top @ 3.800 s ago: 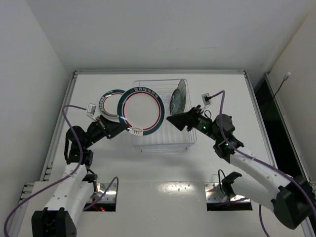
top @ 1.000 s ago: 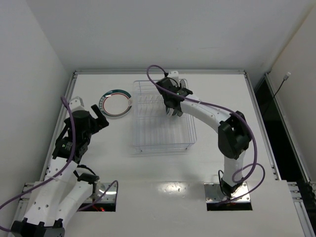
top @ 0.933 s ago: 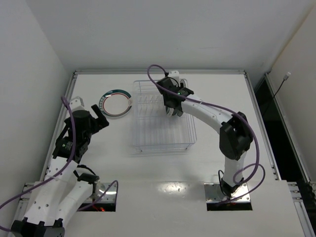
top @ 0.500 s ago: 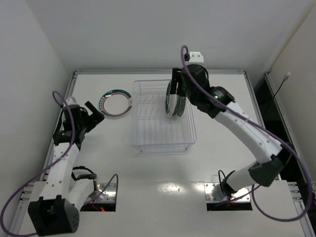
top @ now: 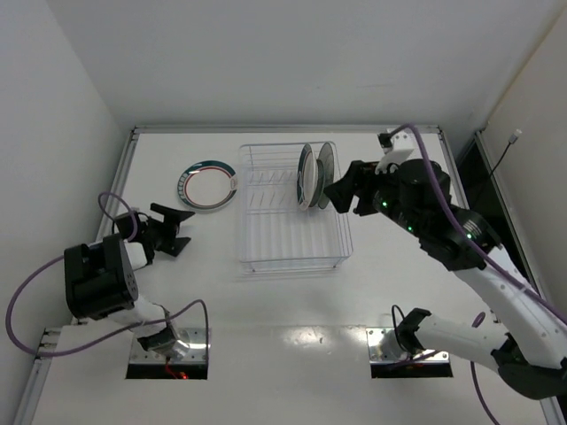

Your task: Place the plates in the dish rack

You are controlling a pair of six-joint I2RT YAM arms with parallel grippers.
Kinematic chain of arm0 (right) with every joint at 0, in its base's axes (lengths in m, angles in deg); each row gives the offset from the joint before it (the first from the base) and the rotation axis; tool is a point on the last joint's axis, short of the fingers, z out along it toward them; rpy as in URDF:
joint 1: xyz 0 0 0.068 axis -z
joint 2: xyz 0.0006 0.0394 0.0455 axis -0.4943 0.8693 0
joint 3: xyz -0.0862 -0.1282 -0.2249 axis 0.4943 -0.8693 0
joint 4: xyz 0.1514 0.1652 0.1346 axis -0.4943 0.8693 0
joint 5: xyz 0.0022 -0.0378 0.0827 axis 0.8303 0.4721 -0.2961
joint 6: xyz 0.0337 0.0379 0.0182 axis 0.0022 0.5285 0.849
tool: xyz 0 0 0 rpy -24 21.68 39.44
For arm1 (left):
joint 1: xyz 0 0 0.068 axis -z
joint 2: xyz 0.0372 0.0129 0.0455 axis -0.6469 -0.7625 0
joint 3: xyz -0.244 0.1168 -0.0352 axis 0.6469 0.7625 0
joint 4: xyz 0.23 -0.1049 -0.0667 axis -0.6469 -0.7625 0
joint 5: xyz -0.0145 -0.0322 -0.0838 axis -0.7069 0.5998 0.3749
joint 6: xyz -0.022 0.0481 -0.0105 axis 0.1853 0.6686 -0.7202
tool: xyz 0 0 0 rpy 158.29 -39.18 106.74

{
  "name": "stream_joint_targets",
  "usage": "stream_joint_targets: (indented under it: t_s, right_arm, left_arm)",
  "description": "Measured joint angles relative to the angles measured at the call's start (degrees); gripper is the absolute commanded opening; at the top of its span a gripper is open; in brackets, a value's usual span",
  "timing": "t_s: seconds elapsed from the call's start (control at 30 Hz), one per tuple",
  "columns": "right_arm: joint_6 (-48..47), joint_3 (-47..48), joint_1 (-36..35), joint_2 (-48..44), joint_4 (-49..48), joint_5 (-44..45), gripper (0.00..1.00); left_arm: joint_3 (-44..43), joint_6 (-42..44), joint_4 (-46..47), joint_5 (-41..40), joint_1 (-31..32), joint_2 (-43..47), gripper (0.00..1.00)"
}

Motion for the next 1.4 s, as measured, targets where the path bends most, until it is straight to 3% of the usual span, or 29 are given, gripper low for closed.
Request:
stream_joint_targets:
  t_s: [0.27, 0.4, 0.53, 0.57, 0.67, 0.9, 1.07, 1.23, 1.4]
  right_arm:
    - [4.8, -1.7, 0.0, -9.9, 1.7, -6.6, 0.61]
    - [6.0, -1.7, 0.0, -12.7, 4.3, -7.7, 0.61]
    - [6.6, -1.7, 0.0, -14.4, 7.3, -7.9, 0.61]
    - [6.8, -1.6, 0.0, -14.7, 8.2, -7.9, 0.61]
    - [7.0, -0.6, 0.0, -15.4, 11.2, -7.9, 0.61]
    - [7.5, 2.4, 0.0, -17.6, 15.5, -7.8, 0.61]
    - [8.0, 2.8, 0.0, -18.8, 17.6, -7.9, 0.61]
    - [8.0, -0.7, 0.0, -19.1, 16.2, -10.5, 0.61]
    - [7.7, -7.3, 0.0, -18.5, 10.4, -15.7, 0.79]
  left_arm:
    - [-7.4, -8.2, 19.9, 4.7, 2.0, -19.3, 0.69]
    - [-12.0, -10.0, 24.1, 5.0, 4.1, -25.7, 0.54]
    - [-13.8, -8.4, 23.0, 2.8, 6.1, -27.4, 0.27]
    - [-14.0, -7.7, 22.2, 2.2, 6.4, -27.5, 0.12]
    - [-14.5, -6.2, 19.2, 0.9, 6.5, -27.6, 0.01]
    - [-19.9, -2.6, 11.9, 0.0, 6.7, -27.5, 0.00]
    - [-24.7, 2.1, -0.5, -3.5, 6.7, -22.8, 0.00]
    - [-22.5, 2.6, -7.7, -6.7, 5.8, -7.5, 0.00]
    - [-22.2, 2.7, -13.0, -7.1, 4.7, 14.2, 0.00]
